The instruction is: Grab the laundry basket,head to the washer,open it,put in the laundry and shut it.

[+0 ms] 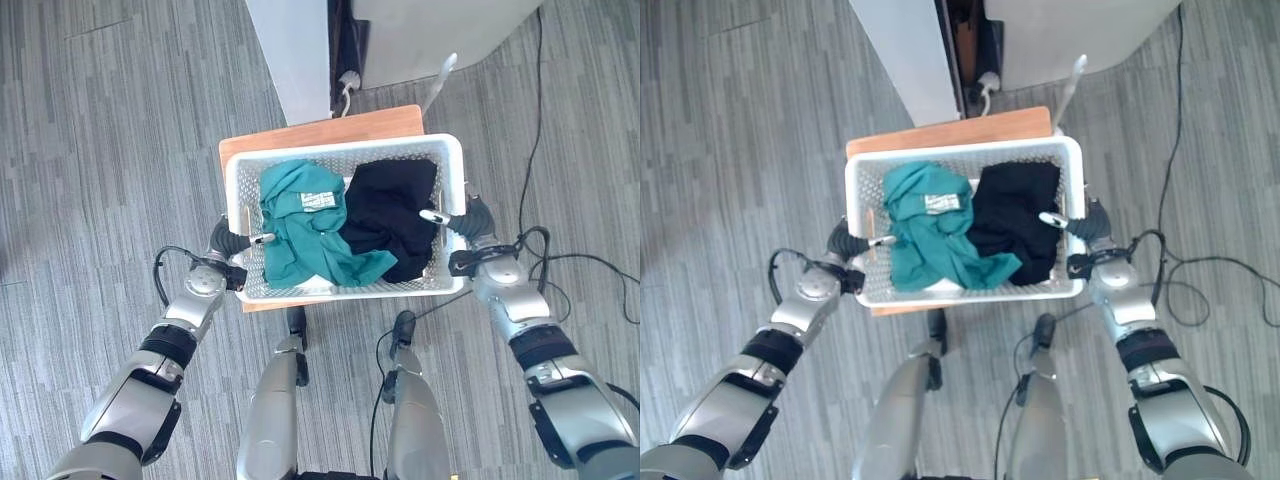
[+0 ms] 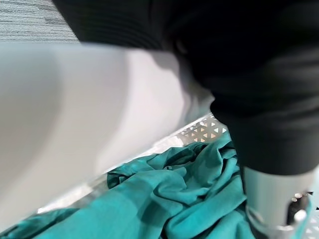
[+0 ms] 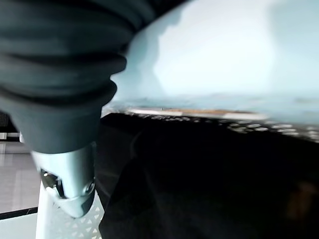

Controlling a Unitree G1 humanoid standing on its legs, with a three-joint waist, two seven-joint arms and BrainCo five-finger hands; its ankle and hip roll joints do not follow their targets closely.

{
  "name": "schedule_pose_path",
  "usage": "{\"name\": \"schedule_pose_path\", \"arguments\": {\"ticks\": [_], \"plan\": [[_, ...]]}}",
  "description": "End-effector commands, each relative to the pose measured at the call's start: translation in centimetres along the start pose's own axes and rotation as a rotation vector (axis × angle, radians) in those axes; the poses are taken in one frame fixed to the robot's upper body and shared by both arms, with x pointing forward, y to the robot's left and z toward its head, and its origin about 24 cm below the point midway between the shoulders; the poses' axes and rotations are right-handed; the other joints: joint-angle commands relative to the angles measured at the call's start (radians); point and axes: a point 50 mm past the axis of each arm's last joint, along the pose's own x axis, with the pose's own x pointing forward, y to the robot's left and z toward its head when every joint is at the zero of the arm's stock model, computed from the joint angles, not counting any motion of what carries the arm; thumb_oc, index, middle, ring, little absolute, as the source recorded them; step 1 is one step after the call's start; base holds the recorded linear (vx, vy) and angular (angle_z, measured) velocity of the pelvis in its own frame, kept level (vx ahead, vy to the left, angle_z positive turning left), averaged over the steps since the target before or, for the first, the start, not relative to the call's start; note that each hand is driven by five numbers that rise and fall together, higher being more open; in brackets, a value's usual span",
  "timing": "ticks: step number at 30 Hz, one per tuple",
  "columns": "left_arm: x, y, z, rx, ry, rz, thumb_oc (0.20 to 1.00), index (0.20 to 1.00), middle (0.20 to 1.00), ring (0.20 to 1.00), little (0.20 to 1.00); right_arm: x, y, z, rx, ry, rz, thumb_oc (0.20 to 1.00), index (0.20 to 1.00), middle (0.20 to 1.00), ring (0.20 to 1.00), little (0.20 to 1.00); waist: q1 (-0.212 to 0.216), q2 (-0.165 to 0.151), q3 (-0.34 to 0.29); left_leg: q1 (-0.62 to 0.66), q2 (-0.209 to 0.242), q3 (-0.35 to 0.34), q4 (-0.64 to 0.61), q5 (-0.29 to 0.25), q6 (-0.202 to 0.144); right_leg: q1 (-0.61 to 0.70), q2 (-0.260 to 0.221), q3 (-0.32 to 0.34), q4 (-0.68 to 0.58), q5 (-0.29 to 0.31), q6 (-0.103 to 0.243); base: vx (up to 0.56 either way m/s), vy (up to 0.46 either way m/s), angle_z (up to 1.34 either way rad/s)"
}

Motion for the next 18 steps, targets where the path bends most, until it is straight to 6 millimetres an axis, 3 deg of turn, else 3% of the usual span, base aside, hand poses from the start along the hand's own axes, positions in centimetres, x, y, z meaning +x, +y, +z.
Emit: {"name": "schedule_pose_path", "arguments": {"ticks": [1,7,17,18], "plan": [[-1.1,0.0,-2.5,-0.001,0.074,-0.017,1.0,1.0,1.0,1.0,1.0,-0.3,-1.9,0.5,-0.009,-0.03,-0.038,1.0,1.0,1.0,1.0,1.0,0.015,0.009,-0.05,-0.093,0.025,-0.059,0.072,-0.047,-0.048,-0.009,-0.085,-0.011,0.091,-0.023,0.04,0.0,0.0,0.0],[-1.0,0.7,-2.2,0.017,0.072,-0.011,1.0,1.0,1.0,1.0,1.0,0.0,-2.8,-0.4,-0.105,0.057,-0.046,1.0,1.0,1.0,1.0,1.0,0.014,0.002,-0.047,-0.098,0.024,-0.061,0.08,-0.051,-0.045,-0.02,-0.086,-0.011,0.103,-0.021,0.038,0.0,0.0,0.0],[0.4,1.9,0.1,0.131,0.034,0.011,1.0,1.0,1.0,1.0,1.0,0.6,-0.9,0.2,-0.152,0.057,0.047,1.0,1.0,1.0,1.0,1.0,0.007,-0.013,-0.031,-0.109,0.027,-0.067,0.068,-0.038,-0.051,-0.046,-0.078,-0.007,0.107,-0.018,0.034,0.0,-0.001,0.0],[0.6,1.9,0.3,0.131,0.03,0.008,0.849,0.849,0.849,0.849,0.849,0.7,-0.7,0.4,-0.152,0.051,0.058,1.0,1.0,1.0,1.0,1.0,0.007,-0.014,-0.031,-0.11,0.027,-0.068,0.065,-0.037,-0.051,-0.046,-0.077,-0.008,0.105,-0.017,0.034,0.0,0.0,0.0]]}}
